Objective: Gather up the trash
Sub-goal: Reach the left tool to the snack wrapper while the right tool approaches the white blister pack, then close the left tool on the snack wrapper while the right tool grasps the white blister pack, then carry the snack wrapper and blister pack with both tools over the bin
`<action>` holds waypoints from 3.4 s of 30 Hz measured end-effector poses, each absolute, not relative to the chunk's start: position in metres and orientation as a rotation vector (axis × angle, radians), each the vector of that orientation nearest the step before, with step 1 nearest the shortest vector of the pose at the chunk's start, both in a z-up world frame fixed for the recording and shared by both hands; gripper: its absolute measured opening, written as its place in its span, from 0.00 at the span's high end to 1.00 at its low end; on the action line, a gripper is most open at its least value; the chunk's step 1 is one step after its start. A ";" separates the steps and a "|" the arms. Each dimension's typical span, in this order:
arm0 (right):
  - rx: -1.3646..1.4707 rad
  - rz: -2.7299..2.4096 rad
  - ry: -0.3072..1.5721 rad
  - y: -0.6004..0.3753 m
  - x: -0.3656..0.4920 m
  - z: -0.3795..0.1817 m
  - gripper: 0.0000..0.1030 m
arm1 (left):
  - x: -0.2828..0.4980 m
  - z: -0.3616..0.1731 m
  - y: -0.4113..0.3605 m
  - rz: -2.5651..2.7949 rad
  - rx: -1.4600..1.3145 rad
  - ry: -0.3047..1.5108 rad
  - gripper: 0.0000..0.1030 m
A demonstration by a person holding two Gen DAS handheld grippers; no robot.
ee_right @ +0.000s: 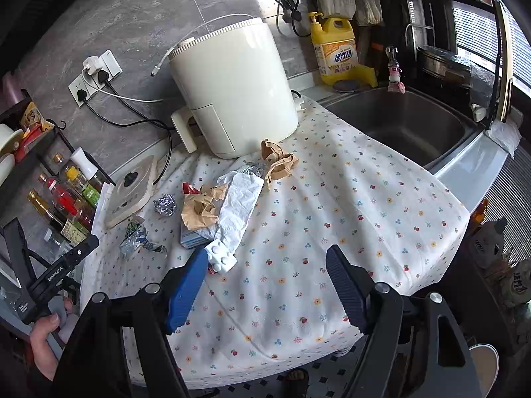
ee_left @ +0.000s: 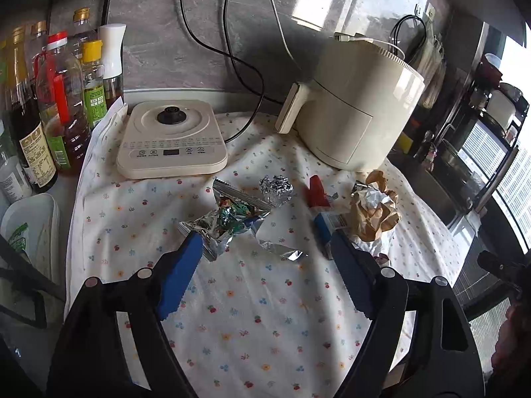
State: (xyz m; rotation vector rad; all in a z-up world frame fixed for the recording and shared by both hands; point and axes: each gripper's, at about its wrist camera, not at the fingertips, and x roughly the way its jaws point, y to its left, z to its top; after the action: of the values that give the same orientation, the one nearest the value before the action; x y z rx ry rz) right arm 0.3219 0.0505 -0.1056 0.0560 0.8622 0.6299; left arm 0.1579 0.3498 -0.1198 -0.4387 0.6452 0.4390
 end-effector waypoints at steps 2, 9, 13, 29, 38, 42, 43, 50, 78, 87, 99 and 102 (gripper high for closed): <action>0.060 0.630 0.870 0.061 0.325 -0.108 0.31 | 0.165 -0.127 0.362 0.435 -0.429 0.665 0.24; 0.044 0.613 0.947 0.093 0.329 -0.132 0.36 | 0.187 -0.154 0.395 0.402 -0.404 0.714 0.24; 0.018 0.621 0.994 0.109 0.326 -0.147 0.36 | 0.201 -0.172 0.410 0.366 -0.425 0.756 0.32; -0.070 0.672 1.093 0.170 0.348 -0.180 0.40 | 0.182 -0.172 0.415 0.349 -0.528 0.747 0.83; -0.029 0.688 1.145 0.165 0.360 -0.185 0.71 | 0.162 -0.158 0.406 0.365 -0.551 0.696 0.84; -0.028 0.710 1.116 0.152 0.358 -0.178 0.74 | 0.154 -0.152 0.398 0.385 -0.555 0.680 0.84; -0.028 0.712 1.115 0.149 0.358 -0.177 0.75 | 0.153 -0.151 0.395 0.389 -0.554 0.676 0.84; -0.005 0.763 1.079 0.119 0.356 -0.172 0.73 | 0.140 -0.143 0.365 0.431 -0.555 0.654 0.84; -0.239 0.818 1.107 0.097 0.311 -0.208 0.70 | 0.097 -0.136 0.300 0.499 -0.552 0.651 0.84; -0.204 0.818 1.077 0.096 0.316 -0.202 0.75 | 0.070 -0.130 0.283 0.539 -0.548 0.643 0.84; -0.127 0.861 0.986 0.040 0.306 -0.151 0.75 | 0.082 -0.113 0.247 0.533 -0.512 0.636 0.84; -0.122 0.853 0.968 0.010 0.303 -0.140 0.75 | 0.094 -0.104 0.224 0.503 -0.489 0.621 0.84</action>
State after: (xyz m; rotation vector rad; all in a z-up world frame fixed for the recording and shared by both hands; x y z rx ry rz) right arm 0.3032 0.0097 -0.1403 -0.1217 0.9678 0.8531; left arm 0.0936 0.2243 -0.1041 -0.4890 0.6210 0.5033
